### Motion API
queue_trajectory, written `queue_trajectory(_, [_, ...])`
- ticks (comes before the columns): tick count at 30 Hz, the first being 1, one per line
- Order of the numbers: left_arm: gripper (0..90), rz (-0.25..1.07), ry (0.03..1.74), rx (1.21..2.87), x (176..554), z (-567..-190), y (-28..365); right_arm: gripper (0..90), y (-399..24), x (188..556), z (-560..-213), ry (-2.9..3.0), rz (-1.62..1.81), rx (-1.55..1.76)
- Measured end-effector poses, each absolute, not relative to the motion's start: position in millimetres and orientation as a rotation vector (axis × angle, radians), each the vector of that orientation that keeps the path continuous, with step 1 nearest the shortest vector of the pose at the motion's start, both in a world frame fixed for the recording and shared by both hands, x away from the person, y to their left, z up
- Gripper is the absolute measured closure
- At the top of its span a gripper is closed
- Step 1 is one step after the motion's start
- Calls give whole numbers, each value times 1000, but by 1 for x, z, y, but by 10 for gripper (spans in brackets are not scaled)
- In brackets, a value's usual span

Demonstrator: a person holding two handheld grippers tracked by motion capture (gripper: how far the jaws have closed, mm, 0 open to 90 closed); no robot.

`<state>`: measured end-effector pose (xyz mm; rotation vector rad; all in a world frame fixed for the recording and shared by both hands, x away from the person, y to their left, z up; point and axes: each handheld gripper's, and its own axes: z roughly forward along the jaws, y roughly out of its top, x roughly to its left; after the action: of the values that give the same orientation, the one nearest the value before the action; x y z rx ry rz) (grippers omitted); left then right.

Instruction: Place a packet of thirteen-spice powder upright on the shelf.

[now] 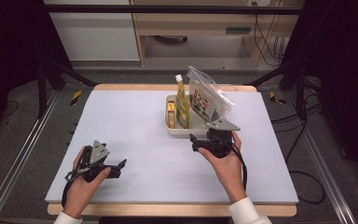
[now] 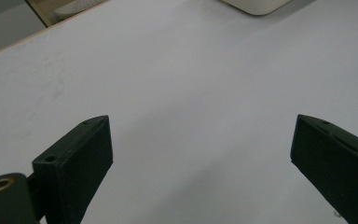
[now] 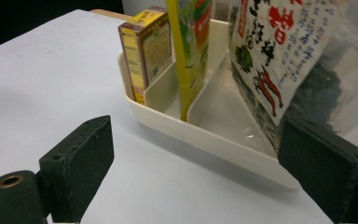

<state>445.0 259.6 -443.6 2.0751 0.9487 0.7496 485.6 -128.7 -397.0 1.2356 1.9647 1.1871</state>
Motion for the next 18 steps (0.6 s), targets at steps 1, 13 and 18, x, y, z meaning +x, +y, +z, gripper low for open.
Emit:
queue_trajectory(1, [53,751,948,2075,445,-444,260,109,-131,485,-398,1963,1186,1238])
queue_trajectory(13, [50,752,952,2068,445,-444,260,89,-153,484,-407,1931,1174,1292])
queue_trajectory(18, [49,754,954,2063,445,-444,260,78,-164,482,-413,1924,1158,1304])
